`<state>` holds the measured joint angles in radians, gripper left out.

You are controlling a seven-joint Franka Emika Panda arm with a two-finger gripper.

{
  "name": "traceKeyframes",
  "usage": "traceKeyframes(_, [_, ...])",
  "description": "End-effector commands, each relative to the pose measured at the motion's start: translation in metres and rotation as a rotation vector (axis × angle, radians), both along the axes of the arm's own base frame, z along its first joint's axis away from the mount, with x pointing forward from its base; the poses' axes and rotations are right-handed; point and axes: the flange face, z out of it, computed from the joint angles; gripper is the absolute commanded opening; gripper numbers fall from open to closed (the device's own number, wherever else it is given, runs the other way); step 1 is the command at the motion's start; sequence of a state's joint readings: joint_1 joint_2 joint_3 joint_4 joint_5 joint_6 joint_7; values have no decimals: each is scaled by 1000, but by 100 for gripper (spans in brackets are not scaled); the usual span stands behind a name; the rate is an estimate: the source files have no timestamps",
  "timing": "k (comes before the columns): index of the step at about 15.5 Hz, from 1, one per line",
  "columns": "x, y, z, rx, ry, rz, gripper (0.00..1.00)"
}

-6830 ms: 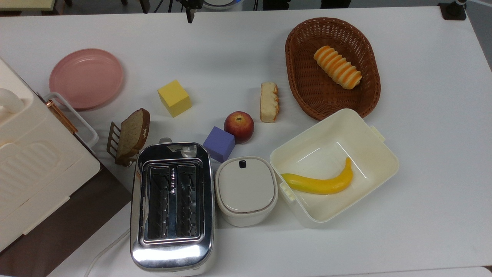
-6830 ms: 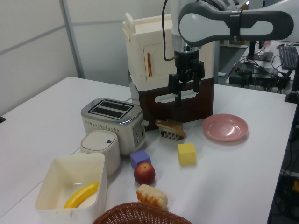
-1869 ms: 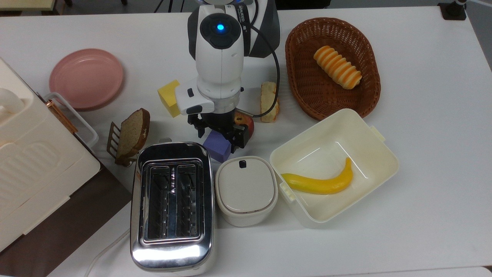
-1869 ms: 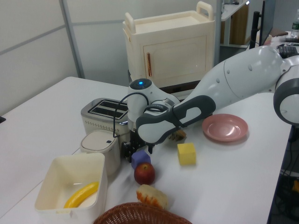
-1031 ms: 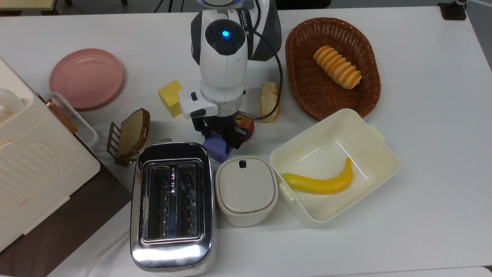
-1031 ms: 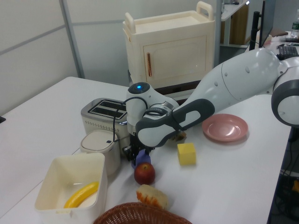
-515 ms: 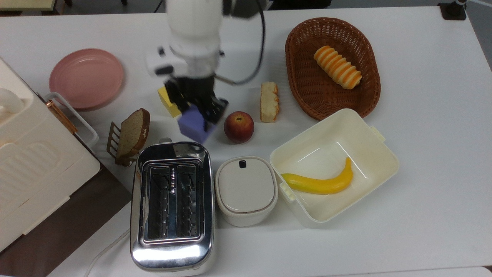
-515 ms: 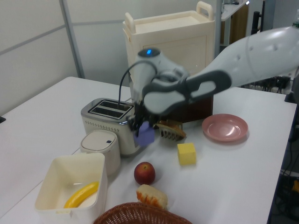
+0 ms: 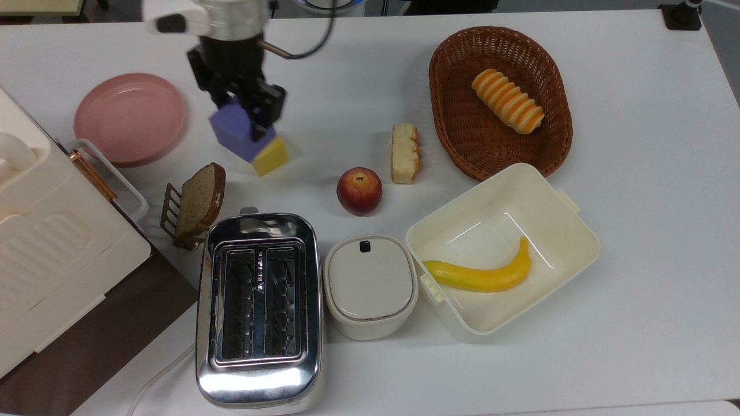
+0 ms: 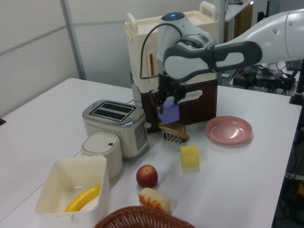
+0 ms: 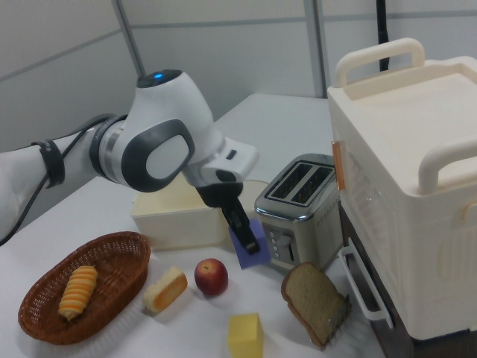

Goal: Put the purple cube on a plate
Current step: 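Lift the purple cube and carry it toward the pink plate, then lower the purple cube onto the pink plate and open the gripper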

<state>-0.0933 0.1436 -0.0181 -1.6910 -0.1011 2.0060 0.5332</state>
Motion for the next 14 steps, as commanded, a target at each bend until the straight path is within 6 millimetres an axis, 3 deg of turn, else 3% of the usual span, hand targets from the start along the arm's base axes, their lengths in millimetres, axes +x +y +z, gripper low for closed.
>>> traceKeyframes(1, [-38,-52,5,-6,57,-53,18])
traceKeyframes(3, [-52,-88,1,-8,79,-69,18])
traceKeyframes(9, [-82,-159,-32,-29,122,-5,18])
traceKeyframes(14, [-92,-190,-51,-53,81,-16,18])
